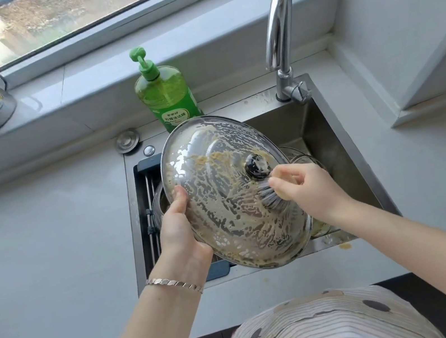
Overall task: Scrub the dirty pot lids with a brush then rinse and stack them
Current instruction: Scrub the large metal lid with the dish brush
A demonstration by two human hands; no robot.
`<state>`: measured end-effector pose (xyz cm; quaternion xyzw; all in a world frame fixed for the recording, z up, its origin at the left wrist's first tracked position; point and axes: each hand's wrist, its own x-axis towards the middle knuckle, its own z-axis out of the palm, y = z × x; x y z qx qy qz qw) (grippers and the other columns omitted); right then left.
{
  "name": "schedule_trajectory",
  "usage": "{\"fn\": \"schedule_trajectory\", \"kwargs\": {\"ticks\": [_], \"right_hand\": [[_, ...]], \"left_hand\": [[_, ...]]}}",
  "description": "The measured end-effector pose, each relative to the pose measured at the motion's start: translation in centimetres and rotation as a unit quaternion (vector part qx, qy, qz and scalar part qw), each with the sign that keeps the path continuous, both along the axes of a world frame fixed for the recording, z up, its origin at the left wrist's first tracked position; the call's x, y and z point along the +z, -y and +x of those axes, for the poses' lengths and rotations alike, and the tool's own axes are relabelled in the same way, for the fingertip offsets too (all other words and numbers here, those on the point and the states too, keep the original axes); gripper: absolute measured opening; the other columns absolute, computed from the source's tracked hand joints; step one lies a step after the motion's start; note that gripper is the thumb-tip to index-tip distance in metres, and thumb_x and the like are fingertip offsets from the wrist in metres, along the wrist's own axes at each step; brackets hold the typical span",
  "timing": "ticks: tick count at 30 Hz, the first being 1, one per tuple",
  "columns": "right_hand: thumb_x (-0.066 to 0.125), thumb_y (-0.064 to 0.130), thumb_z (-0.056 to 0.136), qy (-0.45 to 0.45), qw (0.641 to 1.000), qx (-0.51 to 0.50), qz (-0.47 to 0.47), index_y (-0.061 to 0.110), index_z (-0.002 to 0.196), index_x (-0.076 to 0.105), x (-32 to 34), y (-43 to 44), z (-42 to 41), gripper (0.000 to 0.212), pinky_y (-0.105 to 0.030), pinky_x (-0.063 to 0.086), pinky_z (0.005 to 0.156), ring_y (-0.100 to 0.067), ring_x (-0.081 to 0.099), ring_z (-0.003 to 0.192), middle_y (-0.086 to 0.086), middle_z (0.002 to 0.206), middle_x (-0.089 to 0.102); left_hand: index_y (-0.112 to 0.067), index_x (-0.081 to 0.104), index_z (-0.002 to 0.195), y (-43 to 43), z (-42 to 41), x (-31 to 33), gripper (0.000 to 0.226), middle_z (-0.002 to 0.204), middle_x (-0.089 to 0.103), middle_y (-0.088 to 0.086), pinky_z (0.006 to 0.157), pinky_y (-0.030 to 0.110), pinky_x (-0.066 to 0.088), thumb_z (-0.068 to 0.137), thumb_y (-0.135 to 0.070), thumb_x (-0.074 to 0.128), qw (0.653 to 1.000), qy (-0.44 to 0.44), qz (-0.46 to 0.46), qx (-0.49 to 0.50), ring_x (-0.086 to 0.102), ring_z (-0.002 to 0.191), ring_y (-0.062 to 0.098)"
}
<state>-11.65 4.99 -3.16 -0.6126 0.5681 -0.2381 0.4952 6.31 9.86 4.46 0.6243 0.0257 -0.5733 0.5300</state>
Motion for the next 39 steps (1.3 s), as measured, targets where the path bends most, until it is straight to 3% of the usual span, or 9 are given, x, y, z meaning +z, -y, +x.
{"fn": "schedule_trajectory", "kwargs": {"ticks": [3,7,12,15,24,28,33,36,39], "right_hand": [[0.055,0.035,0.09,-0.045,0.996,-0.038,0.068,0.023,0.088,0.069,-0.6,1.3,-1.5,0.018,-0.035,0.047,0.082,-0.021,0.061,0.095,0.005,0.089,0.067],[0.056,0.04,0.089,-0.168,0.953,0.027,0.252,0.005,0.113,0.063,-0.6,1.7,-3.1,0.044,-0.025,0.04,0.051,-0.02,0.051,0.059,-0.009,0.084,0.06],[0.08,0.049,0.063,-0.06,0.989,-0.041,0.131,0.019,0.135,0.041,0.6,2.4,-2.5,0.087,-0.027,0.04,0.084,-0.013,0.051,0.107,0.006,0.123,0.052],[0.086,0.054,0.044,-0.016,0.994,-0.014,0.103,0.025,0.128,0.044,0.6,2.2,-1.1,0.098,-0.034,0.045,0.094,-0.012,0.057,0.108,0.009,0.119,0.058],[0.083,0.045,0.056,-0.062,0.998,0.025,-0.004,0.037,0.117,0.042,1.7,1.5,0.8,0.074,-0.04,0.052,0.083,-0.018,0.061,0.092,0.007,0.108,0.062],[0.079,0.05,0.061,-0.116,0.993,0.035,0.013,0.035,0.119,0.038,1.9,1.6,0.5,0.073,-0.038,0.053,0.078,-0.017,0.061,0.086,0.003,0.098,0.062],[0.078,0.042,0.06,-0.076,0.996,-0.015,0.052,0.027,0.107,0.04,1.3,1.2,0.4,0.062,-0.04,0.056,0.073,-0.018,0.064,0.079,-0.001,0.088,0.062],[0.076,0.029,0.067,-0.05,0.996,-0.048,0.061,0.017,0.105,0.042,1.4,1.1,0.7,0.052,-0.023,0.053,0.052,-0.016,0.06,0.064,-0.002,0.079,0.053],[0.077,0.023,0.069,0.023,0.986,-0.111,0.123,0.017,0.108,0.045,1.4,1.7,0.7,0.051,-0.024,0.056,0.051,-0.013,0.06,0.061,-0.003,0.089,0.055]], "left_hand": [[-0.014,0.064,0.105,-0.2,0.5,-0.1,0.029,0.101,0.071,0.007,0.076,0.047,0.051,0.093,-0.038,0.053,1.0,0.016,0.009,-0.018,0.065,0.096,0.026],[-0.014,0.065,0.094,0.3,1.3,-0.3,0.025,0.09,0.071,0.004,0.068,0.038,0.05,0.094,-0.037,0.052,0.995,0.076,0.028,-0.06,0.066,0.086,0.022],[-0.011,0.065,0.095,1.6,2.0,-0.8,0.028,0.073,0.072,0.006,0.065,0.037,0.05,0.096,-0.034,0.05,0.987,0.085,0.052,-0.124,0.066,0.074,0.023],[-0.01,0.064,0.093,2.6,2.4,-0.7,0.027,0.066,0.069,0.005,0.058,0.034,0.049,0.096,-0.034,0.05,0.981,0.072,0.066,-0.166,0.066,0.06,0.021],[-0.013,0.06,0.08,6.3,4.1,-0.3,0.027,0.067,0.062,0.002,0.061,0.032,0.046,0.092,-0.037,0.054,0.941,0.133,0.082,-0.3,0.058,0.056,0.018],[-0.012,0.057,0.076,6.6,4.0,-0.4,0.029,0.057,0.06,0.001,0.047,0.023,0.049,0.095,-0.033,0.052,0.945,0.117,0.085,-0.294,0.058,0.043,0.015],[-0.013,0.058,0.075,6.1,3.9,-0.9,0.031,0.056,0.06,0.0,0.05,0.022,0.047,0.095,-0.034,0.05,0.942,0.096,0.082,-0.311,0.057,0.043,0.015],[-0.013,0.061,0.077,6.1,3.3,-0.7,0.029,0.062,0.062,0.001,0.054,0.025,0.048,0.093,-0.036,0.053,0.95,0.084,0.047,-0.298,0.059,0.048,0.016],[-0.013,0.066,0.095,4.8,2.3,-0.4,0.025,0.079,0.072,0.004,0.064,0.03,0.053,0.091,-0.035,0.054,0.95,0.102,-0.018,-0.295,0.069,0.069,0.02]]}}
